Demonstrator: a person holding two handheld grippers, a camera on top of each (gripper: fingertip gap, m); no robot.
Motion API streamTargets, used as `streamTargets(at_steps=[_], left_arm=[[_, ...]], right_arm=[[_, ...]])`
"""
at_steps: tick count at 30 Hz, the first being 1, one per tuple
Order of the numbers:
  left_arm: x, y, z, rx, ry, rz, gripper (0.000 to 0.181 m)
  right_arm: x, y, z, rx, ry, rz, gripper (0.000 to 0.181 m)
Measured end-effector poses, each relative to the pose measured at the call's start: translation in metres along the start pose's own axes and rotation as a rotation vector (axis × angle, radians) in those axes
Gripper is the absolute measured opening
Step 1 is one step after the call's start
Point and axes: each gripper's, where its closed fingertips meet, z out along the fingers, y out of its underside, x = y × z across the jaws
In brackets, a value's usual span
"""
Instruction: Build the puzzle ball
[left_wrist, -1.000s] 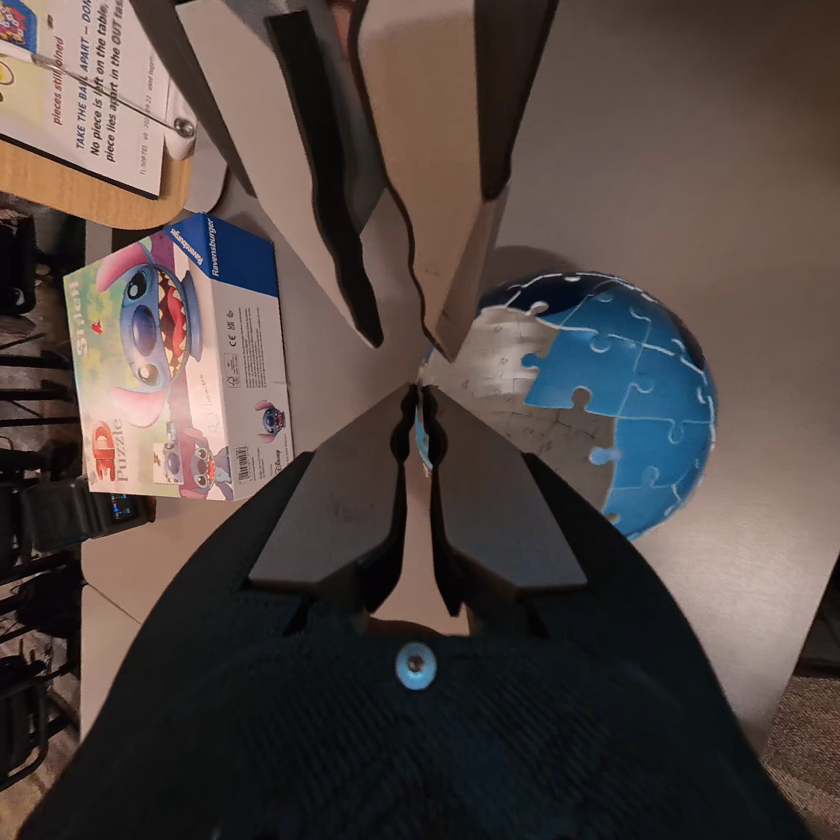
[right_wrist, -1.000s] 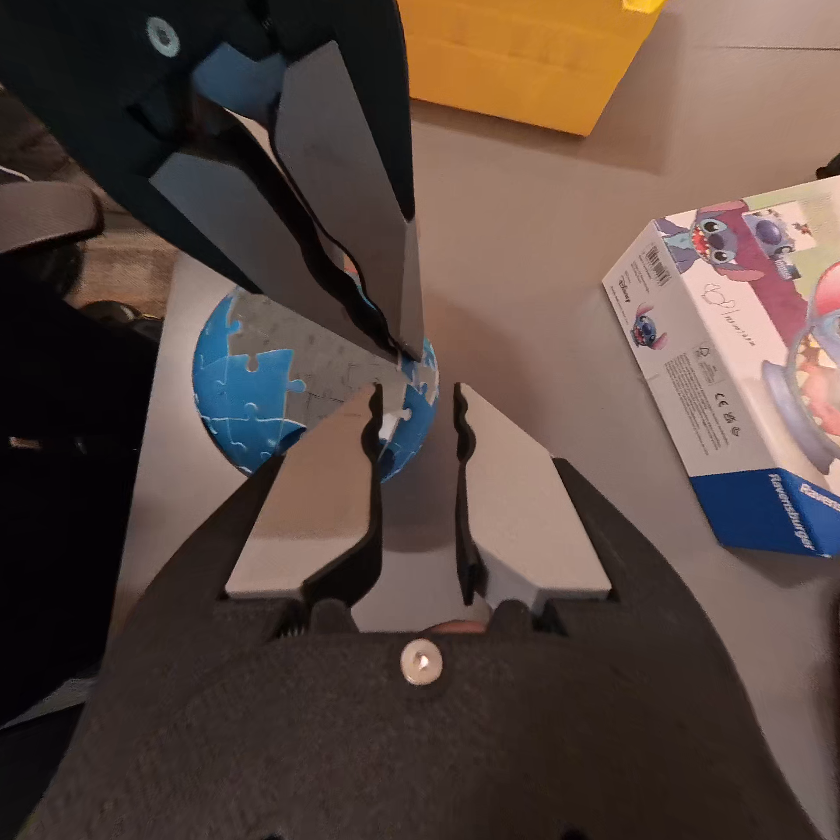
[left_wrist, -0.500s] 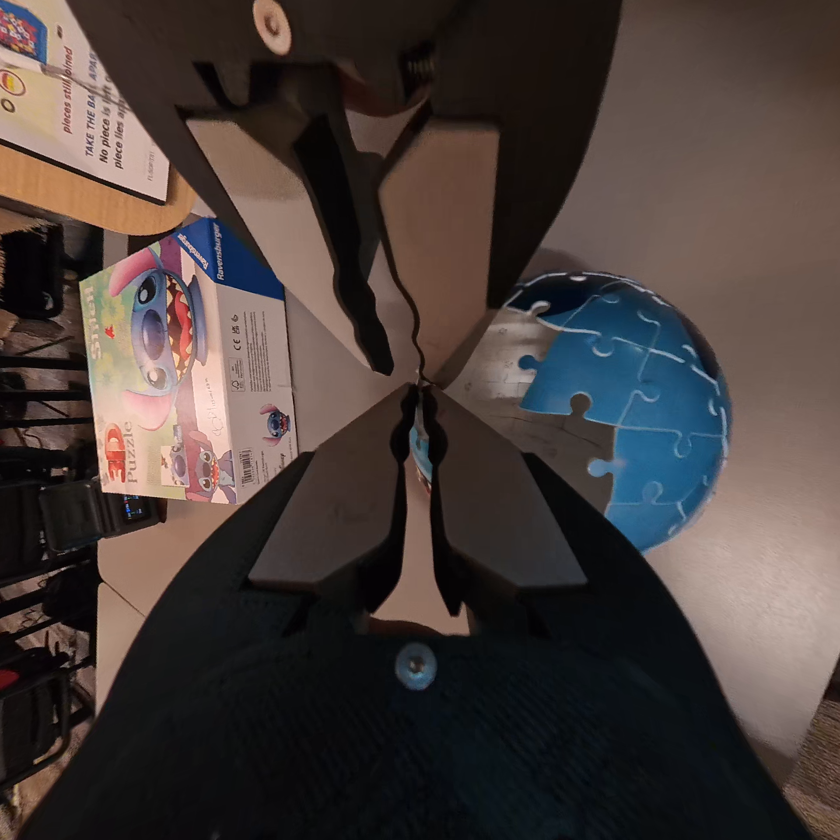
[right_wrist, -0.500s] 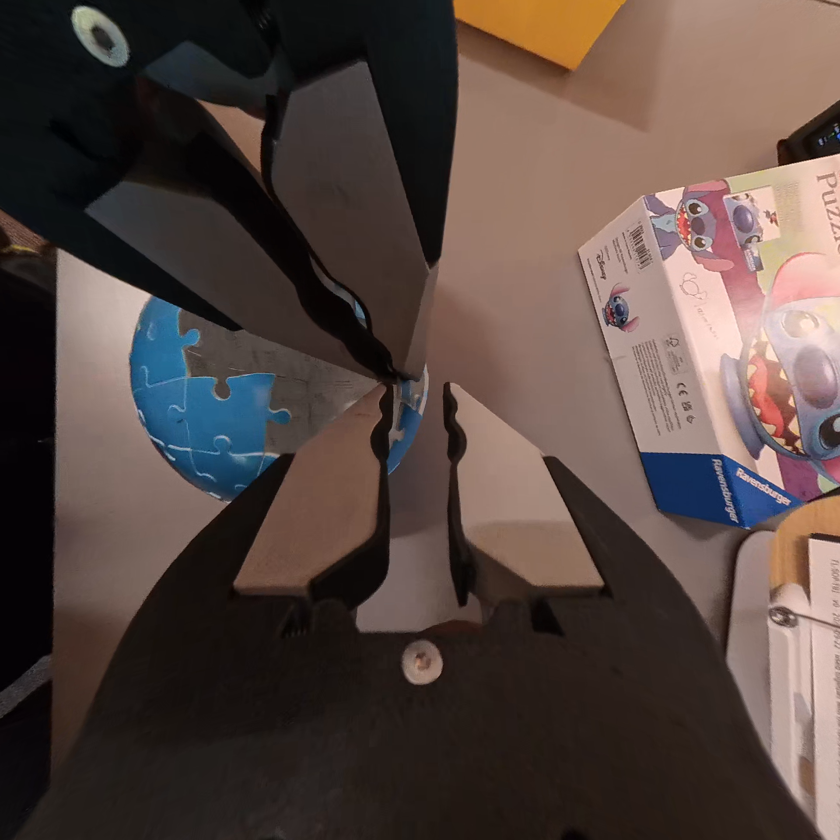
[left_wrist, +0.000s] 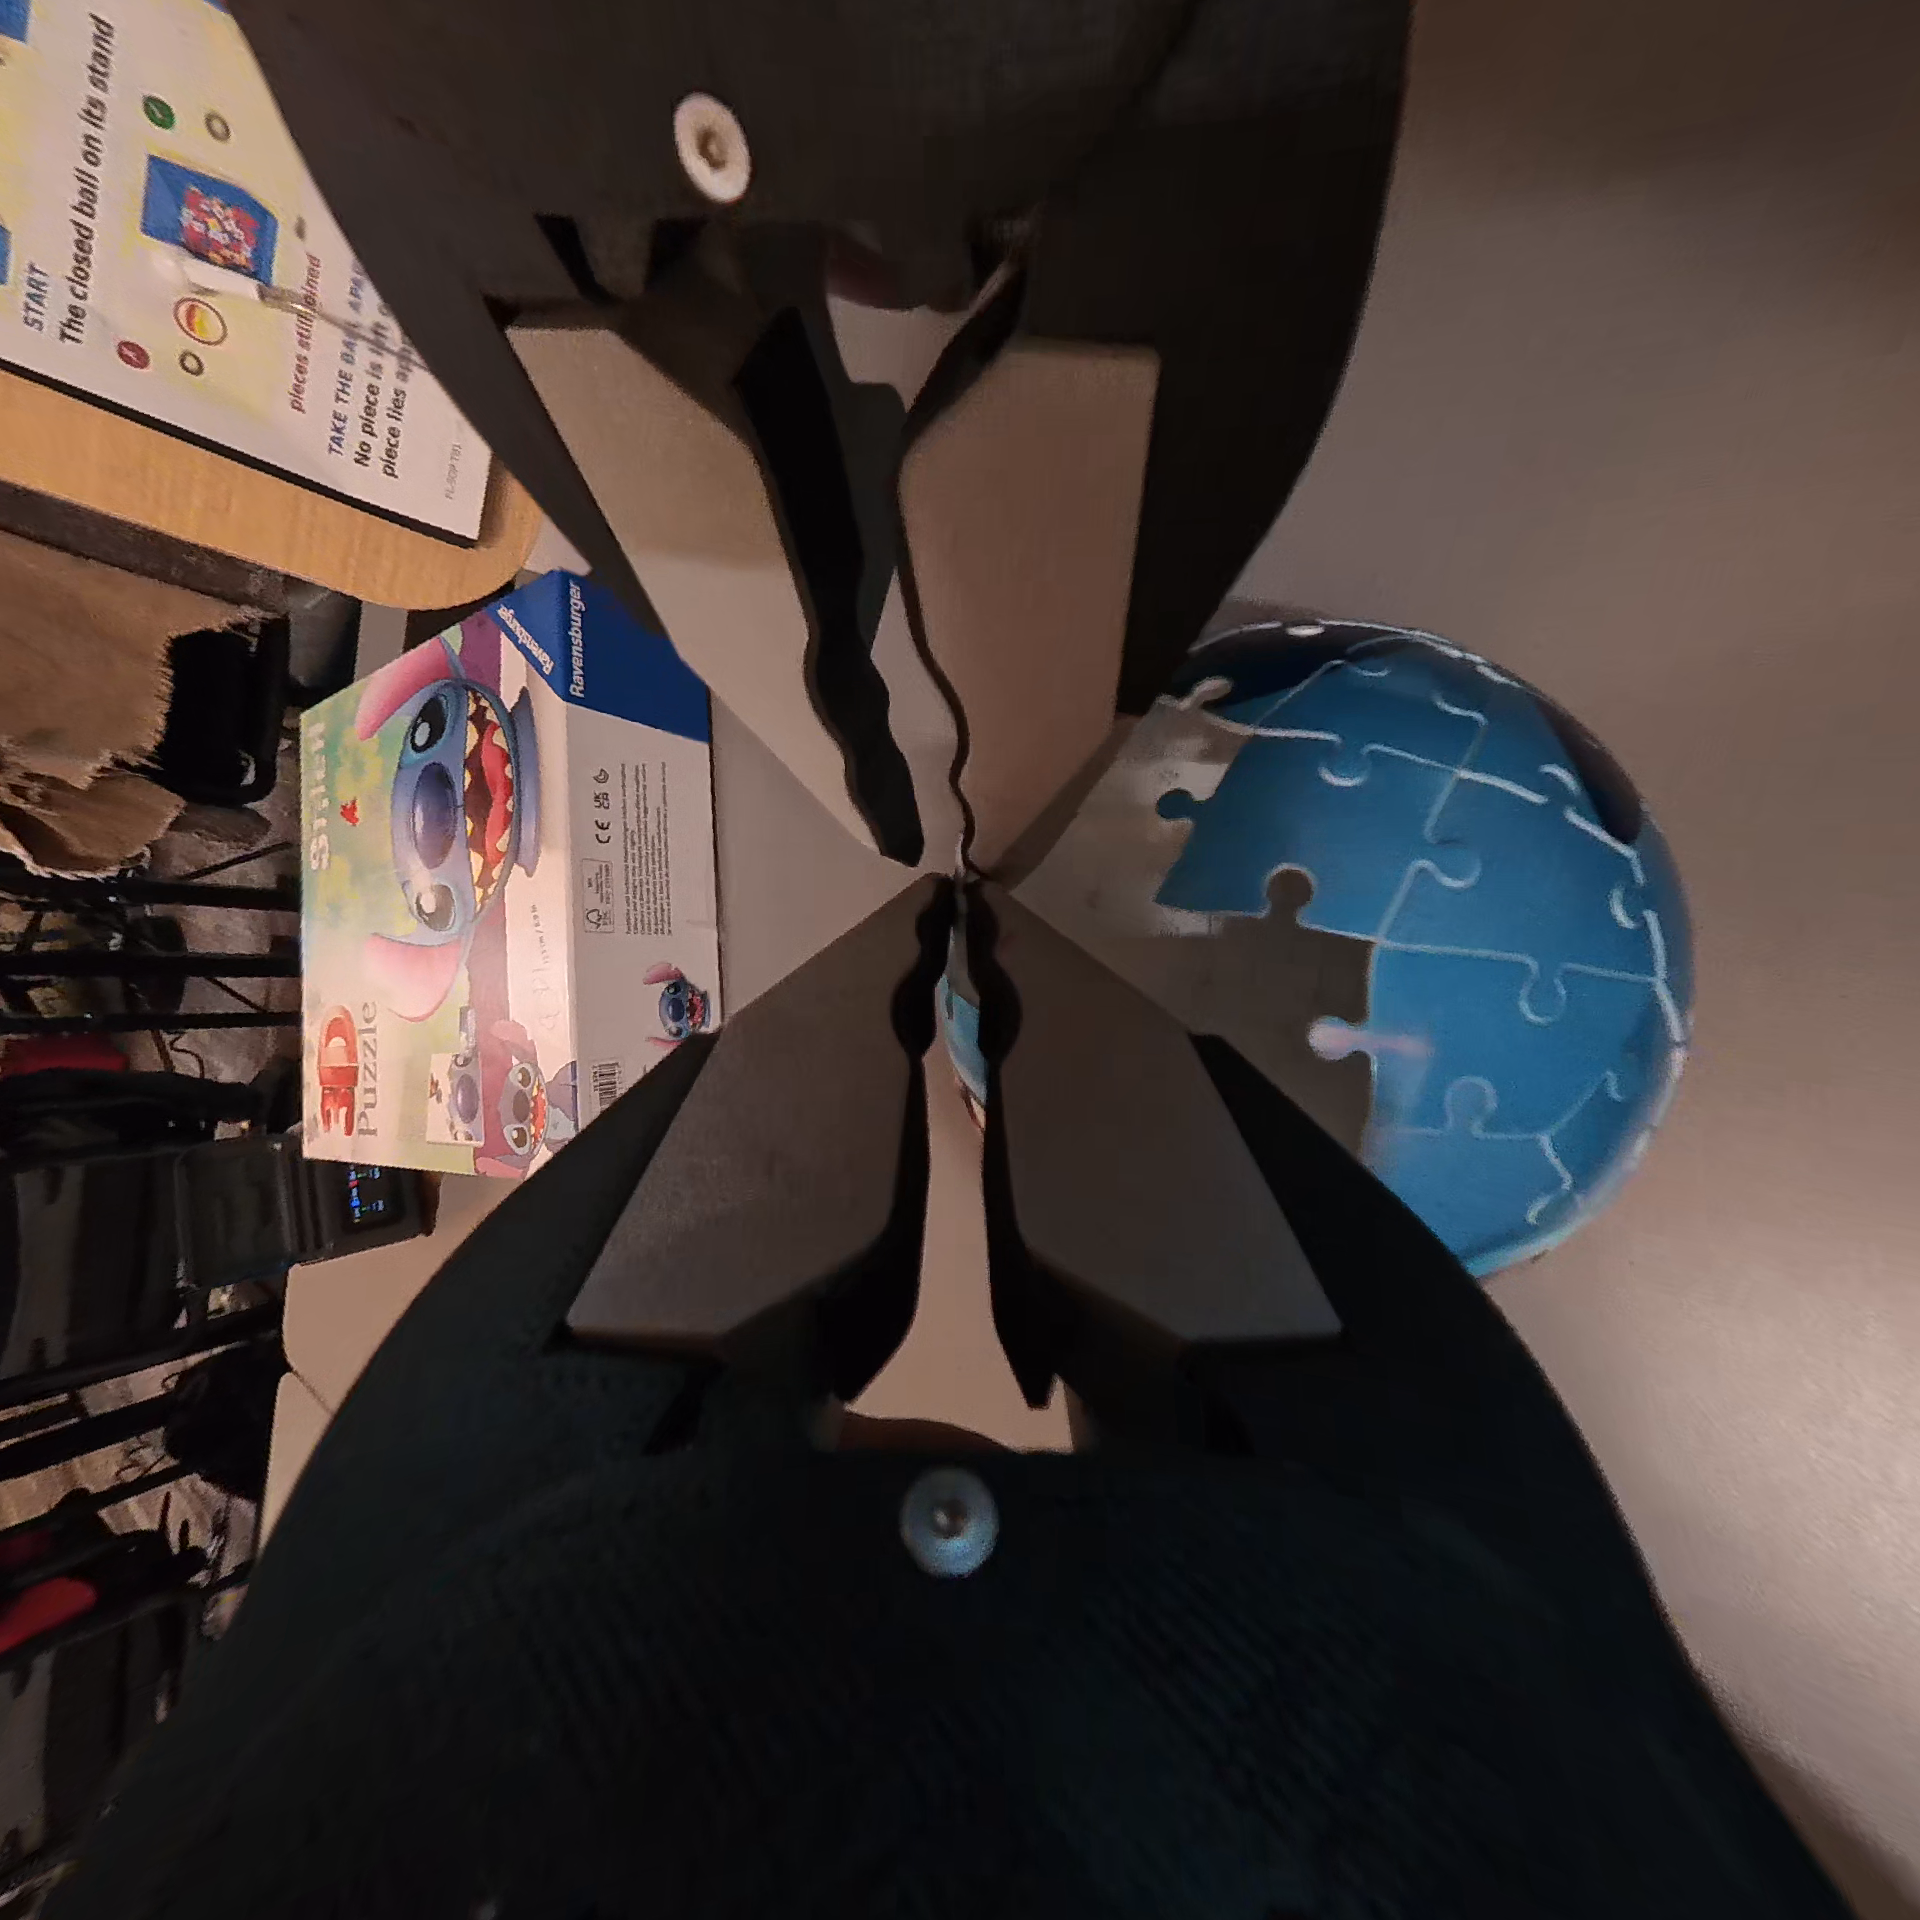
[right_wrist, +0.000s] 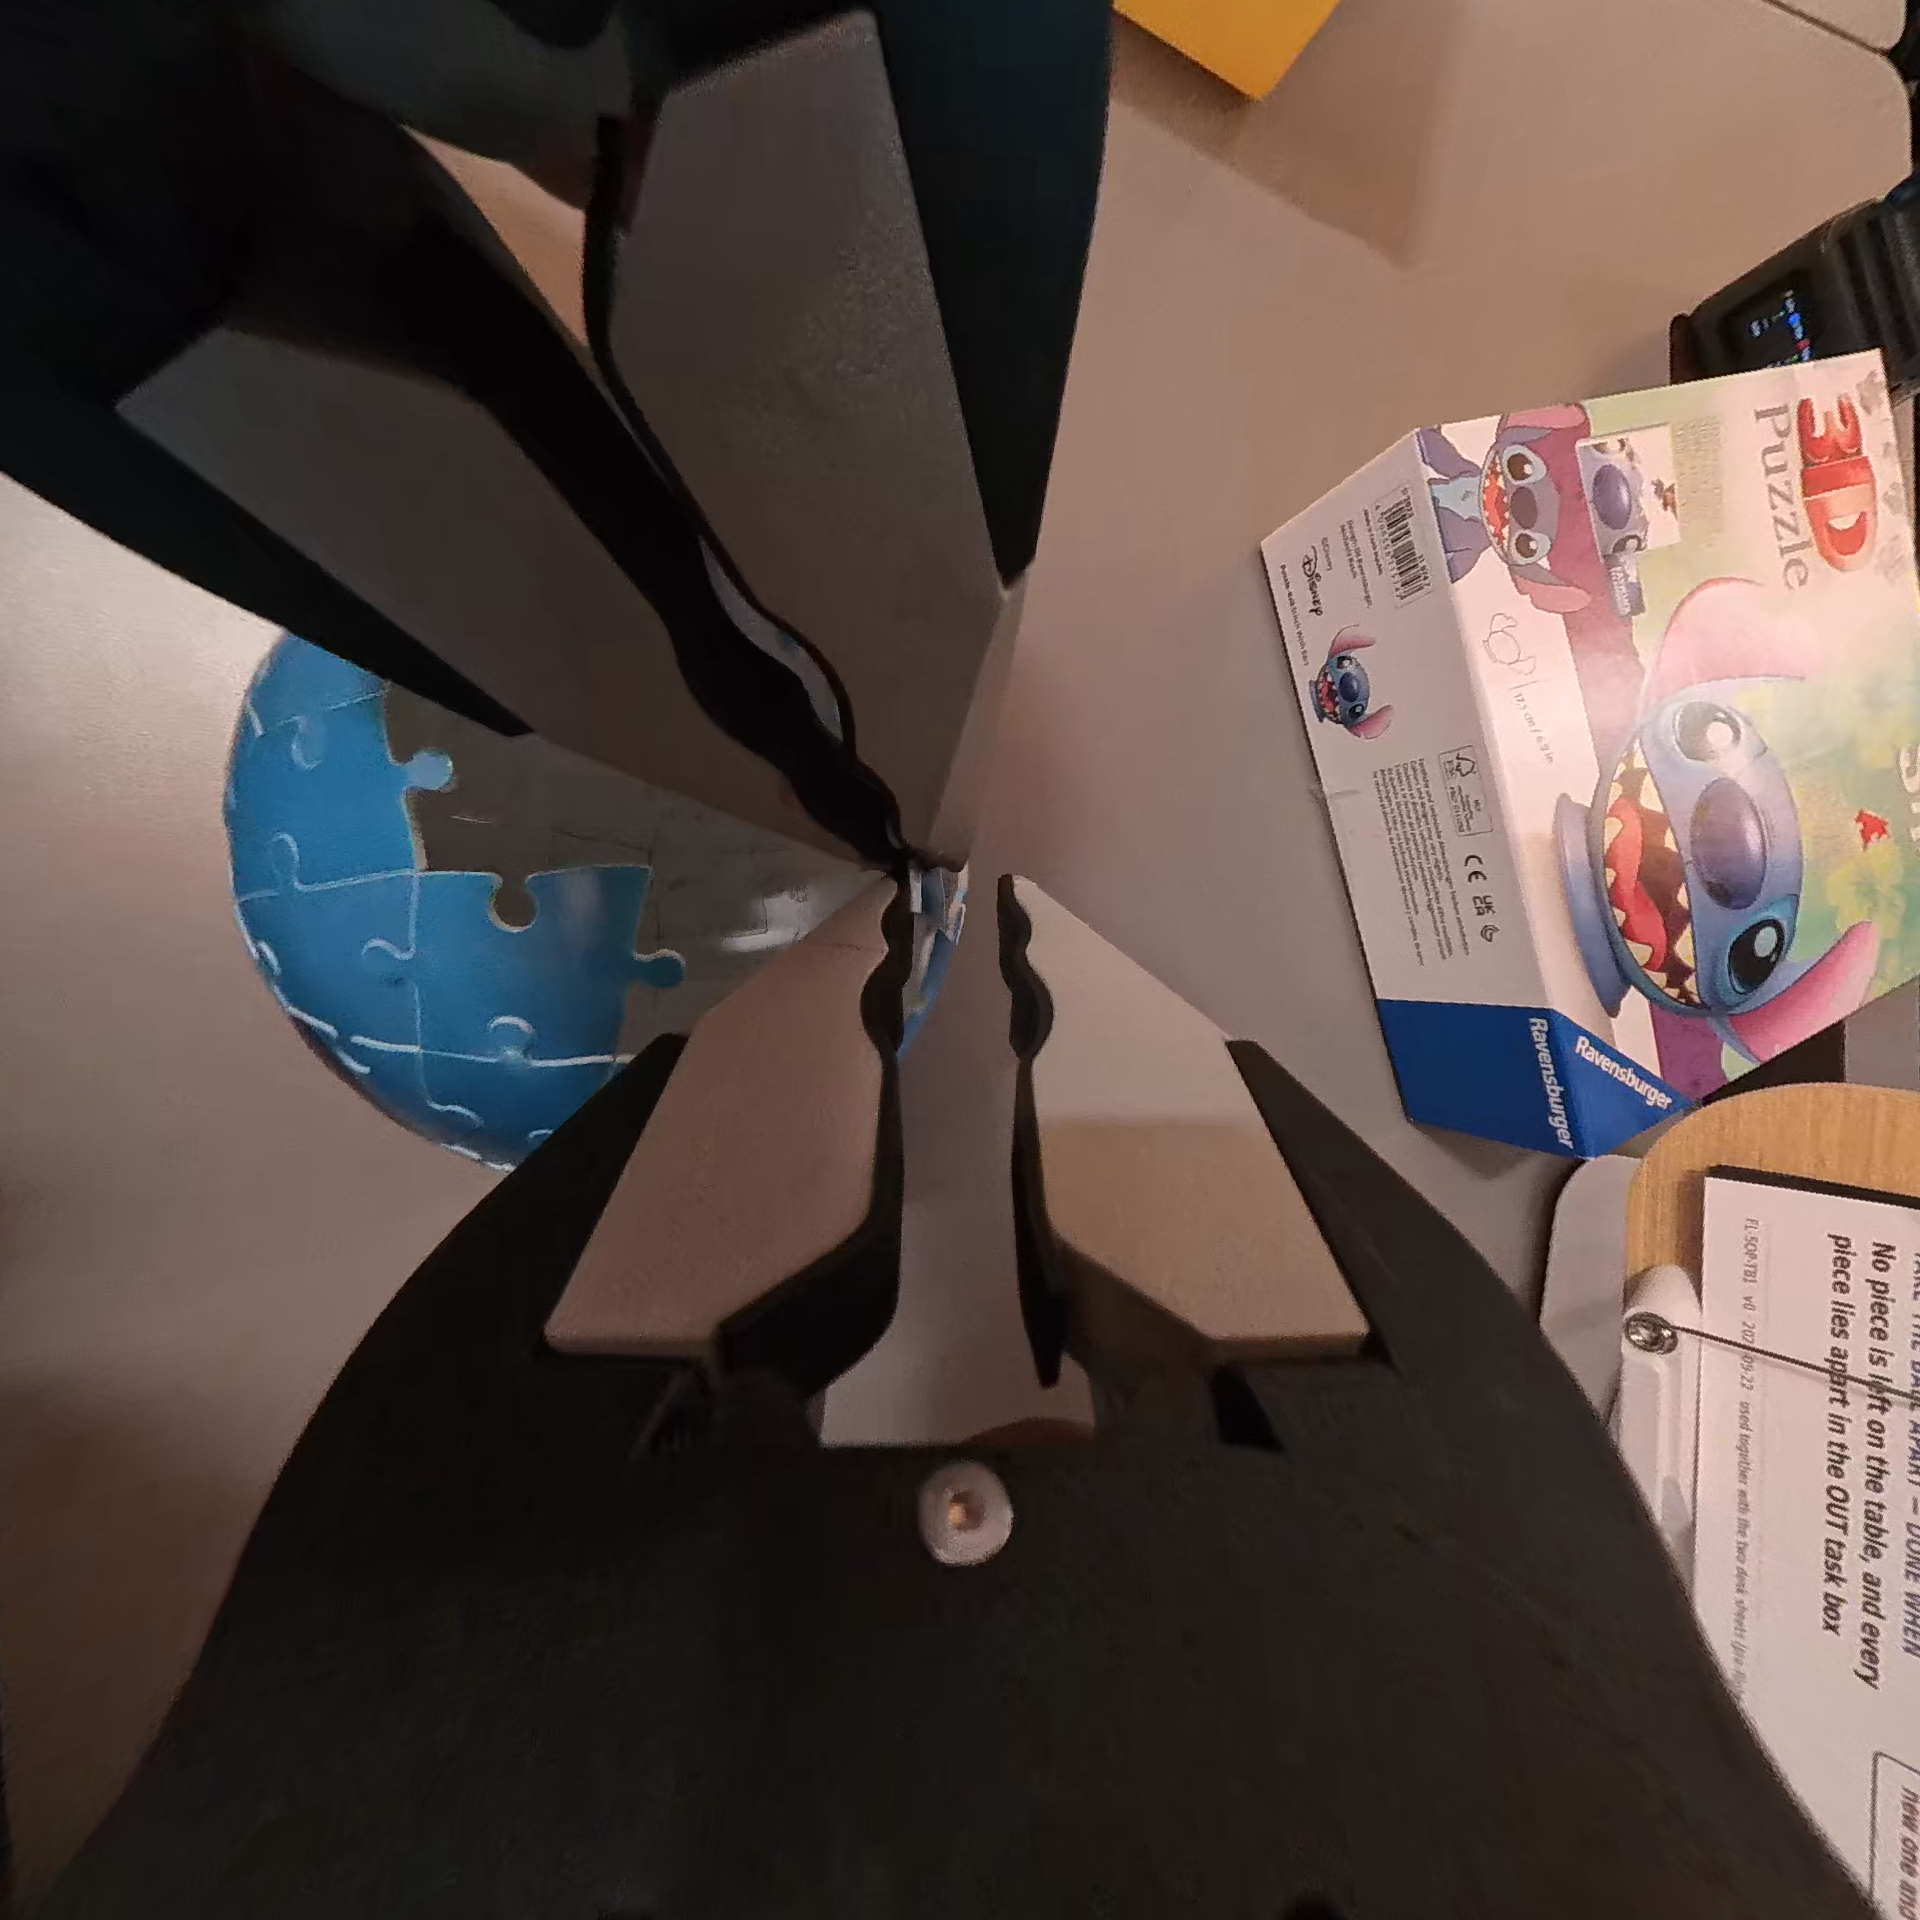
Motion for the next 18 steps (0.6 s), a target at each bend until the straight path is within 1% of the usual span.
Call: streamTargets(at_steps=[1, 5, 8, 12, 15, 18], left_arm=[[0.000, 0.000, -0.001, 0.010, 0.004, -0.011, 0.000], [0.000, -0.001, -0.001, 0.049, 0.017, -0.042, 0.000], [-0.001, 0.000, 0.000, 0.067, 0.027, -0.053, 0.000], [-0.001, -0.002, 0.000, 0.079, 0.044, -0.058, 0.000], [-0.001, -0.002, 0.000, 0.092, 0.062, -0.075, 0.000], [-0.001, -0.003, -0.001, 0.102, 0.081, -0.082, 0.000]], right_arm=[[0.001, 0.000, -0.002, 0.005, -0.003, 0.001, 0.014], [0.005, 0.000, -0.012, 0.050, -0.041, 0.042, 0.019], [0.004, -0.003, -0.018, 0.092, -0.082, 0.072, 0.019], [-0.001, -0.005, -0.014, 0.101, -0.137, 0.100, 0.019], [0.001, -0.003, -0.010, 0.092, -0.147, 0.130, 0.019], [0.002, -0.003, -0.015, 0.119, -0.191, 0.173, 0.019]])
